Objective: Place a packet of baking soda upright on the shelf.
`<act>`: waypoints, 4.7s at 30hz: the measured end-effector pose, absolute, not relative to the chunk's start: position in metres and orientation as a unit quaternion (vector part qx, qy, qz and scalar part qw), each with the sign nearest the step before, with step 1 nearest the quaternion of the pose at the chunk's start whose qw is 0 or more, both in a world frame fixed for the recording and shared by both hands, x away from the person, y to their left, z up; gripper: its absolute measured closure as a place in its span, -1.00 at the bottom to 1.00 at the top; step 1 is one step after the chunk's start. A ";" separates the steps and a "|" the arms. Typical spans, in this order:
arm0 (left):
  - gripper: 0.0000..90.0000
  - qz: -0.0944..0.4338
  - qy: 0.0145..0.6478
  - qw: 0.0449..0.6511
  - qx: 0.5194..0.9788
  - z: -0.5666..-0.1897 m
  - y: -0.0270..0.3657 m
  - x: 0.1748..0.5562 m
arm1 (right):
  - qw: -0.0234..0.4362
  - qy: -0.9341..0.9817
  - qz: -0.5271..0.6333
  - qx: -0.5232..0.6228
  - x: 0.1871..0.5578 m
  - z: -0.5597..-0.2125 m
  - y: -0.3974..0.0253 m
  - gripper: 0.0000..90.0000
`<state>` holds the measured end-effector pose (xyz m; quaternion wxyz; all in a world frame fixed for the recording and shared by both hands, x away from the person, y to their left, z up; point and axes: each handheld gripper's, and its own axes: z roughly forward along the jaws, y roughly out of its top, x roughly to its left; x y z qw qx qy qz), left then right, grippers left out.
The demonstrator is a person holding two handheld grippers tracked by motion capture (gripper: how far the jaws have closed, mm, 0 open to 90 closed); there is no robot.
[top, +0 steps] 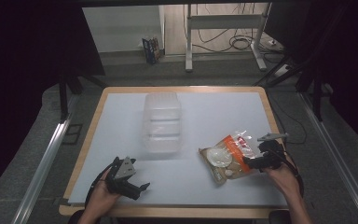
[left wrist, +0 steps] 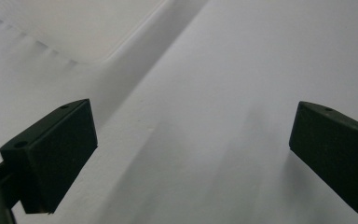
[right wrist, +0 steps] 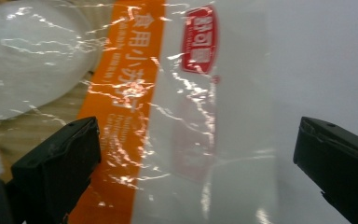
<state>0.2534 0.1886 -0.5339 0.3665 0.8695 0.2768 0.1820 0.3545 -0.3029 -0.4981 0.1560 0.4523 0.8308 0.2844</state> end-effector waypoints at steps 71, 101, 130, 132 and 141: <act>-0.98 0.185 0.276 0.362 0.871 -0.535 0.187 0.254 | 0.120 0.833 0.424 0.335 0.334 -0.447 -0.264 0.96; -0.98 0.188 0.275 0.362 0.871 -0.534 0.189 0.254 | 0.155 0.855 0.415 0.269 0.347 -0.399 -0.212 0.97; -0.98 0.180 0.285 0.378 0.863 -0.532 0.193 0.255 | 0.157 0.837 0.451 0.266 0.408 -0.356 -0.173 0.96; -0.98 0.180 0.284 0.378 0.862 -0.532 0.193 0.255 | 0.158 0.837 0.451 0.264 0.412 -0.354 -0.169 0.96; -0.98 0.181 0.284 0.378 0.862 -0.532 0.193 0.254 | 0.159 0.835 0.457 0.262 0.431 -0.346 -0.150 0.96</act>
